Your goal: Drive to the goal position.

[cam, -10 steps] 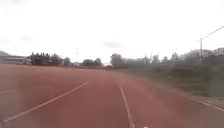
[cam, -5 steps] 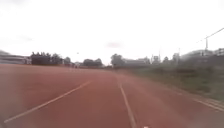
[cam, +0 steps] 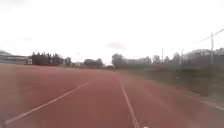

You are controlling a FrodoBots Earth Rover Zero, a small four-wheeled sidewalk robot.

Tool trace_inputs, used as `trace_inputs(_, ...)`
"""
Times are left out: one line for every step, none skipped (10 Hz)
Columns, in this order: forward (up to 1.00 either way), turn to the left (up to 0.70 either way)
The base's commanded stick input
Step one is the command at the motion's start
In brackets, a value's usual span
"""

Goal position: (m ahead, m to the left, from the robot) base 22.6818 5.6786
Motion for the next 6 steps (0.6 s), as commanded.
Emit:
trace_inputs(0.70,0.00)
trace_inputs(0.70,0.00)
trace_inputs(0.70,0.00)
trace_inputs(0.70,0.00)
trace_inputs(0.70,0.00)
trace_inputs(0.70,0.00)
